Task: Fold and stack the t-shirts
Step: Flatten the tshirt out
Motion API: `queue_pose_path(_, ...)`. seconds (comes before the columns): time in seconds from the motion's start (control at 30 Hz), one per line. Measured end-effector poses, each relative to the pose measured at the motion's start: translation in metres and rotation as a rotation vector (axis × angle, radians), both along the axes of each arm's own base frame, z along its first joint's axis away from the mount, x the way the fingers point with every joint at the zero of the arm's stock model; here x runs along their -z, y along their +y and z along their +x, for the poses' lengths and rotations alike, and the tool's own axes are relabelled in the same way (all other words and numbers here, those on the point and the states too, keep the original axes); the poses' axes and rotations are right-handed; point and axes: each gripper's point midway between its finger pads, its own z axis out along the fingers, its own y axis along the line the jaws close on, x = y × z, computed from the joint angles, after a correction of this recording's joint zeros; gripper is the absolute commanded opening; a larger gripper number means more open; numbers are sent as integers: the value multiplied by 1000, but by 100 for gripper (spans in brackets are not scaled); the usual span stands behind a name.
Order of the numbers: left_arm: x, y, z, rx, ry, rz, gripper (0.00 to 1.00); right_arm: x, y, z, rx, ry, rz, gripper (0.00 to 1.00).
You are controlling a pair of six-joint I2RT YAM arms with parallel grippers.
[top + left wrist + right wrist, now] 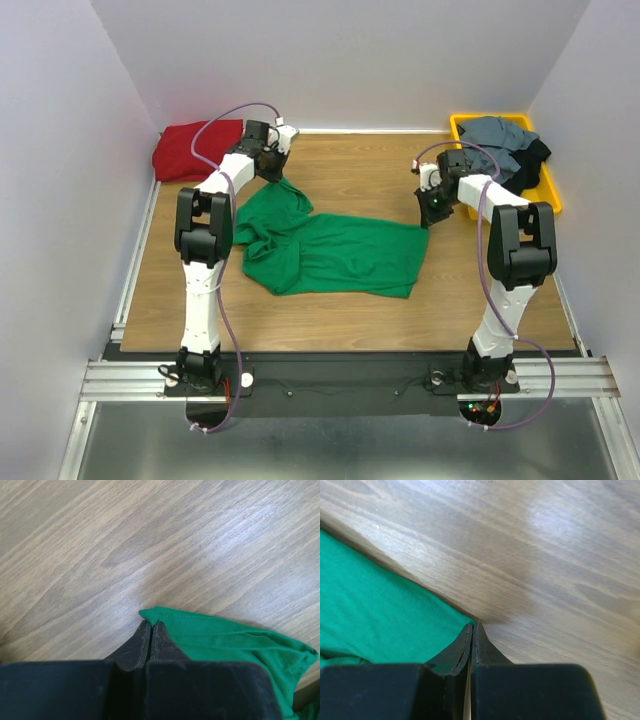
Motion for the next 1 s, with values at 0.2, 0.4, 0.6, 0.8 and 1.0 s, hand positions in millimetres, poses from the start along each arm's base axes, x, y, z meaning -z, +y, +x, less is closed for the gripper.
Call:
queue_pose_path(0.2,-20,2,1,-3,-32,3,0,-5,-1,4,6,-12,7,1)
queue_pose_path(0.4,-62,9,2,-18,-110,13,0,-10,-6,7,17,-22,5,1)
queue_pose_path(0.6,-95,21,4,-34,-178,15,0,-24,-16,20,42,-65,2,1)
queue_pose_path(0.8,-125,29,3,-39,-227,-4,0,-65,-18,42,57,-163,8,1)
queue_pose_path(1.0,-163,29,-1,-35,-289,-35,0,-127,-22,68,78,-321,11,1)
